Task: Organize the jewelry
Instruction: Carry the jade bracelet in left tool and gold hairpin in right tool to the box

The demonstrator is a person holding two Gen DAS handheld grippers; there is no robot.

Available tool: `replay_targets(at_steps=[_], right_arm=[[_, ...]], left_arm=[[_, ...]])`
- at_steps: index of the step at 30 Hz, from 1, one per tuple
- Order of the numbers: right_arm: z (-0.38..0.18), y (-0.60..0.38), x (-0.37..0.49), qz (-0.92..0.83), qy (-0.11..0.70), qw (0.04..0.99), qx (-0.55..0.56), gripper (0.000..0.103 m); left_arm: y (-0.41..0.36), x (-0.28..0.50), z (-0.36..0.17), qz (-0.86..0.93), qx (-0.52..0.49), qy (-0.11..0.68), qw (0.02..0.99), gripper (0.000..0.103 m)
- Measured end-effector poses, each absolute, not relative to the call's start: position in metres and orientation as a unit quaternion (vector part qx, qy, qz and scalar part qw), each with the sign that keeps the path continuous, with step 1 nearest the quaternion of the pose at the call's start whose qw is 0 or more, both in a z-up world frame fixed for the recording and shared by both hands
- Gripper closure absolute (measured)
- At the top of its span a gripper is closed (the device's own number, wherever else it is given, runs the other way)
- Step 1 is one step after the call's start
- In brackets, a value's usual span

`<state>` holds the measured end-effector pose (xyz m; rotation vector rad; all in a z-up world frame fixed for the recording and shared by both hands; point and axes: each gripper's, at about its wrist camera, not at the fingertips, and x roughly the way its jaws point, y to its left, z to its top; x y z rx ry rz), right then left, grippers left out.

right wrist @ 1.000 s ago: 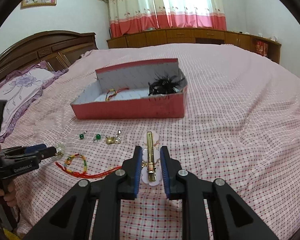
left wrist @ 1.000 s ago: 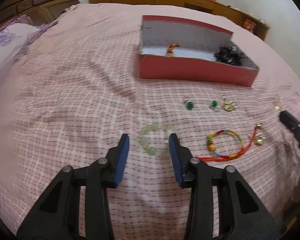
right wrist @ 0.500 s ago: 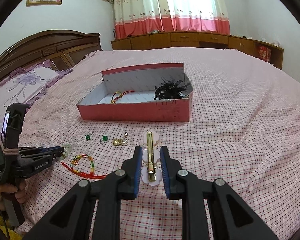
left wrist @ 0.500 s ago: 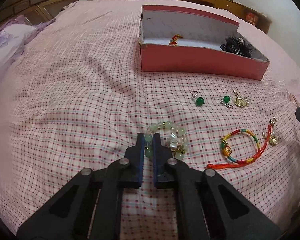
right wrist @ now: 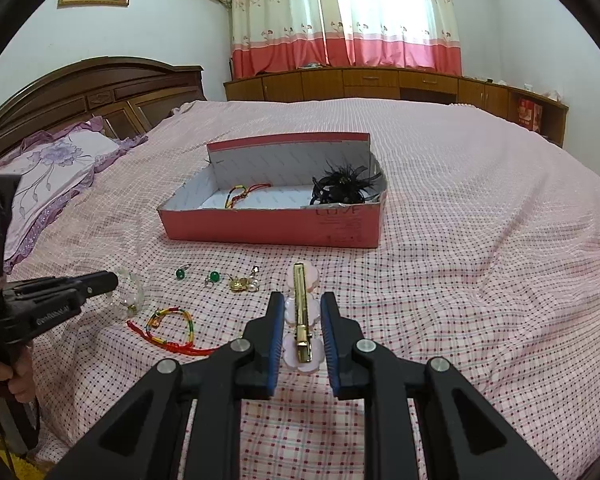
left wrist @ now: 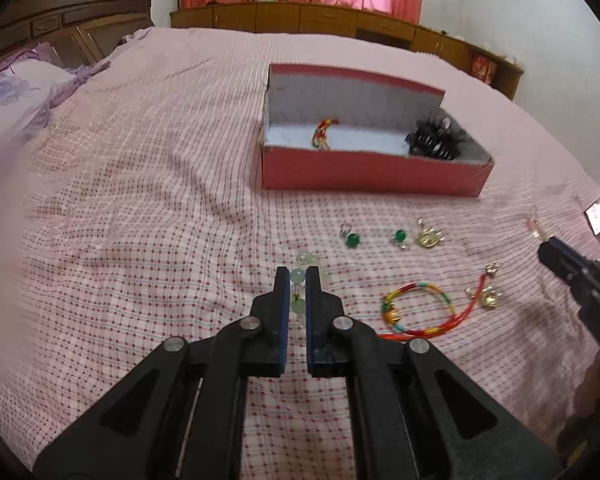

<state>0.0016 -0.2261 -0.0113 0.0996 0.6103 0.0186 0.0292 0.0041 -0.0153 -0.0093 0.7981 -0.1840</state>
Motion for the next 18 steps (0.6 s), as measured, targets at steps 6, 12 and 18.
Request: replay_targets(at_steps=[6,12,18], right_arm=[[-0.005,-0.222,-0.005,0.010,0.296,0.954,0.049,0.083],[0.005,-0.219,-0.014,0.009,0.284,0.958,0.046,0.083],[0.015,-0.217,-0.016,0.012,0.271,0.961,0.045,0.083]], left_arm=[[0.002,0.019,0.005,-0.099,-0.008,0.363,0.926,0.103],[-0.003,0.011,0.023,-0.107,-0.005,0.338,0.935,0.103],[-0.011,0.008,0.038,-0.110,0.006,0.309,0.945,0.103]])
